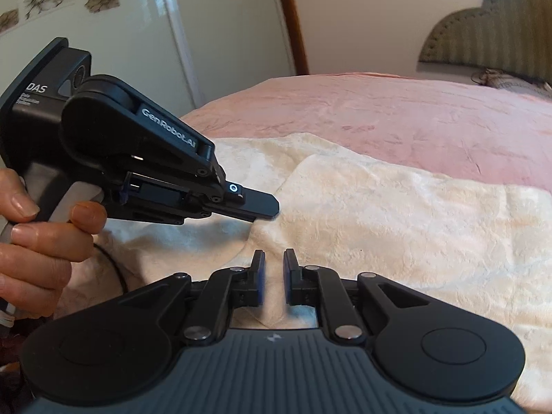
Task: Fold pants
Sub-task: 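Open the left gripper and release the pinched fold onto the pants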
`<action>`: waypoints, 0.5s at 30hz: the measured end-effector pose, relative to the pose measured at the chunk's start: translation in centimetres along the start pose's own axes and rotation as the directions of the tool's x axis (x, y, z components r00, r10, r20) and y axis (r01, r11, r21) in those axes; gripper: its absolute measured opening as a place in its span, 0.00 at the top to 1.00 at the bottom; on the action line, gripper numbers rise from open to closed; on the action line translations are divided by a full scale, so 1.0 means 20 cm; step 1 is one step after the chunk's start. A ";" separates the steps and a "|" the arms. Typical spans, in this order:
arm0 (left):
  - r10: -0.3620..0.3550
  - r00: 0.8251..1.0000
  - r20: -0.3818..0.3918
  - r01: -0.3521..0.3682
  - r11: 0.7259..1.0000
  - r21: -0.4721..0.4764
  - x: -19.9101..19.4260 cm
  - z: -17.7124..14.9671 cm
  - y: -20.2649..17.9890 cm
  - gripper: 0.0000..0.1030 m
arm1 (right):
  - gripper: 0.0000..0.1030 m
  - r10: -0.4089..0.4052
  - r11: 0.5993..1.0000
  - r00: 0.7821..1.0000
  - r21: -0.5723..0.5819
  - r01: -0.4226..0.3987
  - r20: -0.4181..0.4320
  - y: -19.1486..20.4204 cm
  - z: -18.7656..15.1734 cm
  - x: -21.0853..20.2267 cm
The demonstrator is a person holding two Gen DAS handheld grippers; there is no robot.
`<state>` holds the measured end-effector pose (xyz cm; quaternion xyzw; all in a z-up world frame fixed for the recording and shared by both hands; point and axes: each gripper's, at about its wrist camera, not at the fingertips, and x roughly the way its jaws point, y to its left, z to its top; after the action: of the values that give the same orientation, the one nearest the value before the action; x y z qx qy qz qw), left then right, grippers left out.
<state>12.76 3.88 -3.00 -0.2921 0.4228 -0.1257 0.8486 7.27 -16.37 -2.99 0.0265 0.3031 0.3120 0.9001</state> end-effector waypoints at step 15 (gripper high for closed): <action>0.081 0.996 -0.033 -0.079 0.995 0.068 0.02 0.02 -0.01 0.89 | 0.68 -0.045 0.997 0.999 0.056 0.046 -0.015 -0.07 -0.03 0.03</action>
<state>13.39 3.75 -3.00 -0.2440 0.4447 -0.1109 0.8546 8.06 -17.25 -4.07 0.0430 0.3183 0.2828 0.9038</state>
